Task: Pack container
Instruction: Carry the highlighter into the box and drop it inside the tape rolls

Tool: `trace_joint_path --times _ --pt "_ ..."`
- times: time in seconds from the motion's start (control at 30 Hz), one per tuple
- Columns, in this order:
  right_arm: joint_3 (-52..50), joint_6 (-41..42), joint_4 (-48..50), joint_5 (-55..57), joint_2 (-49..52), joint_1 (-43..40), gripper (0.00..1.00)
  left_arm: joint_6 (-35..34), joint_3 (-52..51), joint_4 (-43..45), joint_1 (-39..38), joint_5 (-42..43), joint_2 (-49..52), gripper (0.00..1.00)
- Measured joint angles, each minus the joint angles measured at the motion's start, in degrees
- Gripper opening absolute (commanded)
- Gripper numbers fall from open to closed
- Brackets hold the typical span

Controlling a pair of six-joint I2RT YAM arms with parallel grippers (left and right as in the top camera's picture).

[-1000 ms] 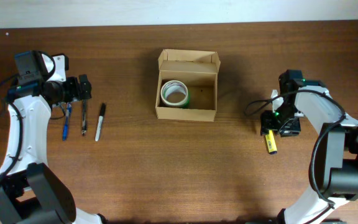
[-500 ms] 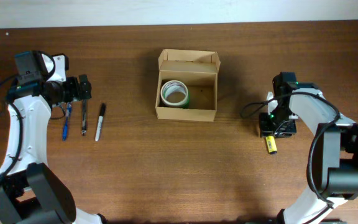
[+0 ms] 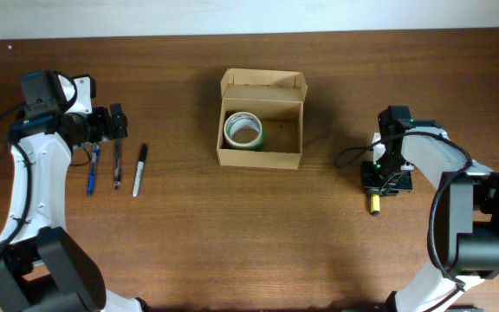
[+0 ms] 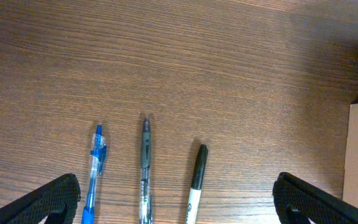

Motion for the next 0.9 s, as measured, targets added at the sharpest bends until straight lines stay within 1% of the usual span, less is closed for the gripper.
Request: trace_joint_path --times 0.2,0.33,0.47,0.6,0.67,0.8,0.9 --pt "0.35 1.03 -1.01 -0.07 0.0 0.0 0.04 0.0 0.0 0.0 0.0 0.0 0.0 0.99" --pt "4.28 1.16 -6.21 -0.37 0.46 0.0 0.04 0.0 0.0 0.0 0.0 0.02 0.0 0.99" --pt "16.63 1.16 -13.07 -2.49 0.52 0.02 0.05 0.0 0.0 0.02 0.0 0.02 0.0 0.99" --pt "35.21 1.16 -20.61 -5.51 0.52 1.01 0.05 0.0 0.0 0.0 0.0 0.0 0.0 0.99" --pt "44.65 0.83 -23.85 -6.6 0.48 2.82 0.05 0.02 0.0 0.02 0.0 0.02 0.0 0.99" --pt "60.7 -3.26 -27.63 -7.65 -0.13 11.3 0.04 0.0 0.0 0.02 0.0 0.02 0.0 0.99" --pt "66.07 -8.63 -28.02 -7.85 -0.79 20.31 0.04 0.0 0.0 0.02 0.0 0.02 0.0 0.99"
